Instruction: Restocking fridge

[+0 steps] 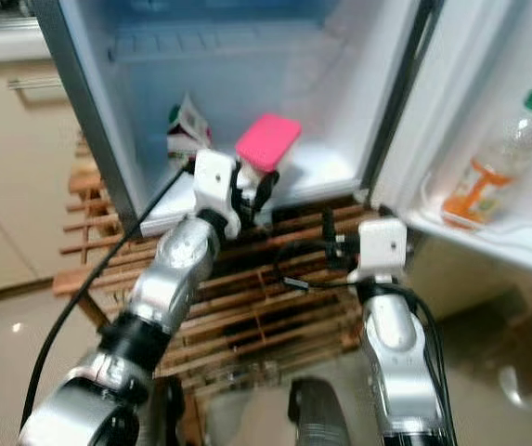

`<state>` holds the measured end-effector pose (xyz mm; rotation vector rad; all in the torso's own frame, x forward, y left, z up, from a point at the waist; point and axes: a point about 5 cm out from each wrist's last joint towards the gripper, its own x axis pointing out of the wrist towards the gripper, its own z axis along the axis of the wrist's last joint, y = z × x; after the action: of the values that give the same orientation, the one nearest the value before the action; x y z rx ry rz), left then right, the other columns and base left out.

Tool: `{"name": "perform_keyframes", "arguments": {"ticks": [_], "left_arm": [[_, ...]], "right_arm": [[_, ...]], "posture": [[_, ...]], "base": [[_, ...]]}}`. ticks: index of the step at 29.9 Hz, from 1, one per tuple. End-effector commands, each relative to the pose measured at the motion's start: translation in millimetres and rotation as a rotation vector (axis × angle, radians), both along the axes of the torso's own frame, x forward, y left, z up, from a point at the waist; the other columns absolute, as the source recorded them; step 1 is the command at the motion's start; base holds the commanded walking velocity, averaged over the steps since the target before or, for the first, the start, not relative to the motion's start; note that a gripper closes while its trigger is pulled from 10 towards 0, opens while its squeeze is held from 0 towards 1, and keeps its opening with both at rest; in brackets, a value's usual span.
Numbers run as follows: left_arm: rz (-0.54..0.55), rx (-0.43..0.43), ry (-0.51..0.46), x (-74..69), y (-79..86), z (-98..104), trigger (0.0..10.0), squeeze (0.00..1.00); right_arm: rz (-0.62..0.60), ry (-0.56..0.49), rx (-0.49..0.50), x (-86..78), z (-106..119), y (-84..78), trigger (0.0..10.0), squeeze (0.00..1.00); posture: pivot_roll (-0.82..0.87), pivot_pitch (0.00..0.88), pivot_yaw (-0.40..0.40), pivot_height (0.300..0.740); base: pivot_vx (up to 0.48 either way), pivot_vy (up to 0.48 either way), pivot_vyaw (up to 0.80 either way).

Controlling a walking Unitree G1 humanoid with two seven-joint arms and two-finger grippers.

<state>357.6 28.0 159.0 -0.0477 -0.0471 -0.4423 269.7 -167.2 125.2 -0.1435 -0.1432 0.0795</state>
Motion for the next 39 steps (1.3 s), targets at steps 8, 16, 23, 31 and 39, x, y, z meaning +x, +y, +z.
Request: {"name": "perform_keyframes", "arguments": {"ticks": [8,16,23,31,39], "left_arm": [[0.083,-0.041,0.074,16.0,-8.2,1.4,10.0,0.0],[0.238,-0.087,0.08,35.4,11.8,19.2,10.0,0.0],[0.531,-0.055,0.084,45.6,48.1,24.1,10.0,0.0],[0.617,0.06,0.027,46.7,48.8,31.1,10.0,1.0],[0.555,0.096,-0.034,46.3,23.9,46.9,10.0,1.0]], "right_arm": [[0.208,-0.036,-0.089,-17.2,24.8,11.9,10.0,0.0],[0.307,0.056,-0.136,-50.3,27.6,5.3,10.0,0.0],[0.318,0.104,-0.14,-59.3,33.4,2.2,10.0,0.0],[0.325,0.114,-0.111,-60.8,36.6,4.7,10.0,0.0],[0.329,0.122,-0.077,-57.1,36.6,9.0,10.0,0.0]], "posture": [[-0.32,0.0,-0.02,0.605],[-0.4,0.04,-0.093,0.605],[-0.42,0.063,-0.126,0.605],[-0.41,0.058,-0.122,0.605],[-0.38,0.041,-0.101,0.605]], "base": [[0.0,0.0,0.0],[0.0,0.0,0.0],[0.0,0.0,0.0],[0.0,0.0,0.0],[0.0,0.0,0.0]]}}
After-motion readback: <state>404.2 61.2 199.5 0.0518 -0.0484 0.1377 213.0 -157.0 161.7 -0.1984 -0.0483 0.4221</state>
